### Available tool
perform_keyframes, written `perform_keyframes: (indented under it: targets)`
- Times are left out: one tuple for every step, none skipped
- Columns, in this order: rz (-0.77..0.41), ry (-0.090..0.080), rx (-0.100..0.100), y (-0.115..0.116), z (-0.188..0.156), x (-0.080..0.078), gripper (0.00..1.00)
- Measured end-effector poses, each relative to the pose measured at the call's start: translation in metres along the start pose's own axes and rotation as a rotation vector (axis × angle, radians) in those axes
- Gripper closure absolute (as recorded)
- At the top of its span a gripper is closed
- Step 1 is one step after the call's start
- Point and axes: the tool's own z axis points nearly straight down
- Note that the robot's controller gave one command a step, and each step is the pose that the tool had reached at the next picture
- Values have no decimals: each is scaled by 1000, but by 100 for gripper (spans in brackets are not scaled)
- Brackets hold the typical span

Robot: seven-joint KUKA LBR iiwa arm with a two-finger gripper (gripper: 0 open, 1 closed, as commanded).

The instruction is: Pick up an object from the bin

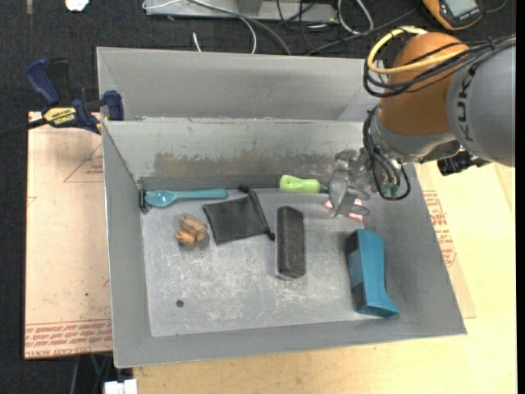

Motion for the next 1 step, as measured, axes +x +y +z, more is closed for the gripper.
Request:
perform_keyframes:
  targets:
    - [-1,0,-1,1,-40,0,100]
